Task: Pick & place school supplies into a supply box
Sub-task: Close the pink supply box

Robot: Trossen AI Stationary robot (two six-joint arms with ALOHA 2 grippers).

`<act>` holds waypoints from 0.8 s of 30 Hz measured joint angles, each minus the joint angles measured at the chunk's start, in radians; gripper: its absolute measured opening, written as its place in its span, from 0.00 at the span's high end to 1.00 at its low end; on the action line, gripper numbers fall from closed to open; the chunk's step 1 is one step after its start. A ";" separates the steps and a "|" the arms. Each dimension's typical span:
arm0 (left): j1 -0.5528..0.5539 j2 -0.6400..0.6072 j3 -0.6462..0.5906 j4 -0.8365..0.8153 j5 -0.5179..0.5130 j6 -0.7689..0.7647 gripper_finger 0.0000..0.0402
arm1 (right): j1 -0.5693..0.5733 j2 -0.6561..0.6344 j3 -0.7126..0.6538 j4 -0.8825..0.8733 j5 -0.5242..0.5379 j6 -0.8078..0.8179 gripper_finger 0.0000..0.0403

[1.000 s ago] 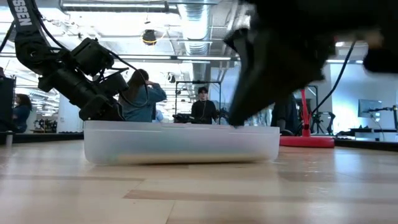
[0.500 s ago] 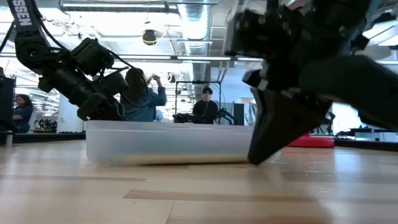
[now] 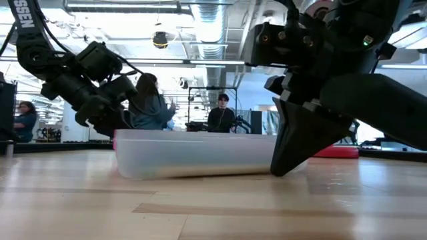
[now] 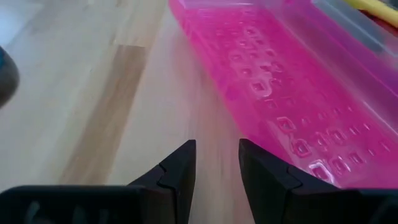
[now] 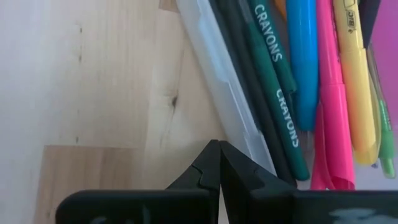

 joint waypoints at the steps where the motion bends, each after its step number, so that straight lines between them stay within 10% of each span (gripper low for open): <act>1: 0.000 0.000 0.000 -0.006 0.009 0.000 0.70 | -0.001 0.000 0.000 -0.001 0.003 0.000 1.00; 24: -0.001 0.000 0.000 -0.106 -0.065 0.016 0.70 | -0.031 0.001 -0.001 -0.090 0.062 0.042 1.00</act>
